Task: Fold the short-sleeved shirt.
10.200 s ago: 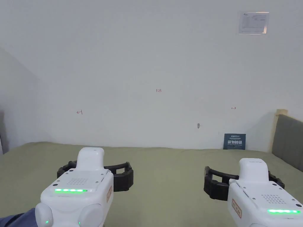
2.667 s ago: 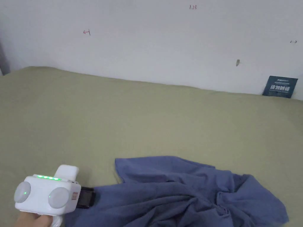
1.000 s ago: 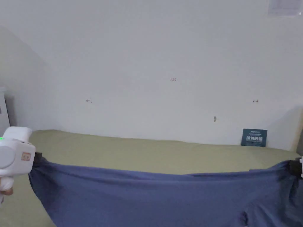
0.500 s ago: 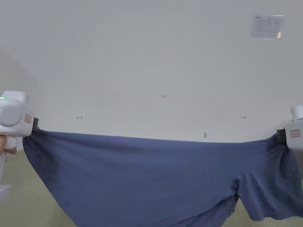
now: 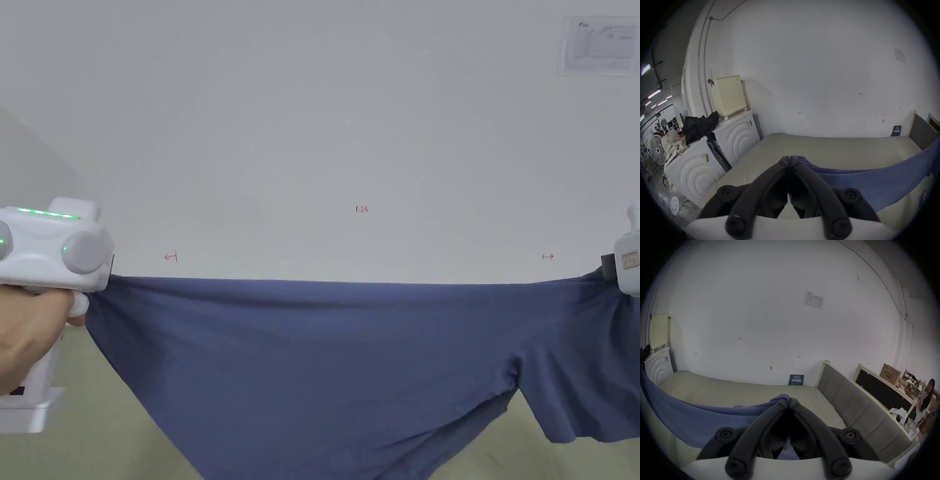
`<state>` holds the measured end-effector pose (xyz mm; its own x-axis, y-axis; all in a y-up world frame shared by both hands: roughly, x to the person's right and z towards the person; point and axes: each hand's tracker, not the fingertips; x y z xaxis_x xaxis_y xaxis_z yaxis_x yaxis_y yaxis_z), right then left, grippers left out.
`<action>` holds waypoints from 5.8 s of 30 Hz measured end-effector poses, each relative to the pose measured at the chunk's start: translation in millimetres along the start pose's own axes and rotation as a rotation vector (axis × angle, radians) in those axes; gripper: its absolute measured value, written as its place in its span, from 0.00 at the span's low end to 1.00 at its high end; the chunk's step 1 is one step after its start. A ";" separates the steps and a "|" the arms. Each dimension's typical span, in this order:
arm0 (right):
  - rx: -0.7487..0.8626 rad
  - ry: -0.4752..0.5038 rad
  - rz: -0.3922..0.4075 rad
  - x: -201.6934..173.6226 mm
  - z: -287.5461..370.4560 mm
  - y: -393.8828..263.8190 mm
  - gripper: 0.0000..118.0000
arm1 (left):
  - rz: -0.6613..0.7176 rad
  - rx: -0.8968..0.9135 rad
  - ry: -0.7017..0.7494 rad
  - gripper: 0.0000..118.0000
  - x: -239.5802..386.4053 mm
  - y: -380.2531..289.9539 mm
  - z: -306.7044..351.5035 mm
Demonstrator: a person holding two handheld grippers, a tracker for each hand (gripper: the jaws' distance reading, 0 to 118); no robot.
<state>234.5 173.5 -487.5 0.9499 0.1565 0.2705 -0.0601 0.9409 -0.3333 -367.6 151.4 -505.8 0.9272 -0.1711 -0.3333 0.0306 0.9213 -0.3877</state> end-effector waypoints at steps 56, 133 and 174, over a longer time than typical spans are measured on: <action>-0.293 0.337 -0.017 -20.1 226.7 -386.3 0.00 | 0.024 -0.413 -0.256 0.00 -98.8 -391.7 150.6; -0.005 0.350 0.058 -5.3 178.5 -67.6 0.00 | -0.006 -0.173 -0.421 0.01 -41.4 -139.6 145.8; 0.154 0.142 -0.013 -26.4 -11.5 107.8 0.00 | -0.077 0.043 -0.110 0.01 86.4 116.1 6.2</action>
<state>206.5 267.3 -540.9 0.9839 0.1106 0.1405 -0.0835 0.9791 -0.1857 -281.6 245.8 -574.3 0.9567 -0.2045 -0.2073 0.1167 0.9215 -0.3704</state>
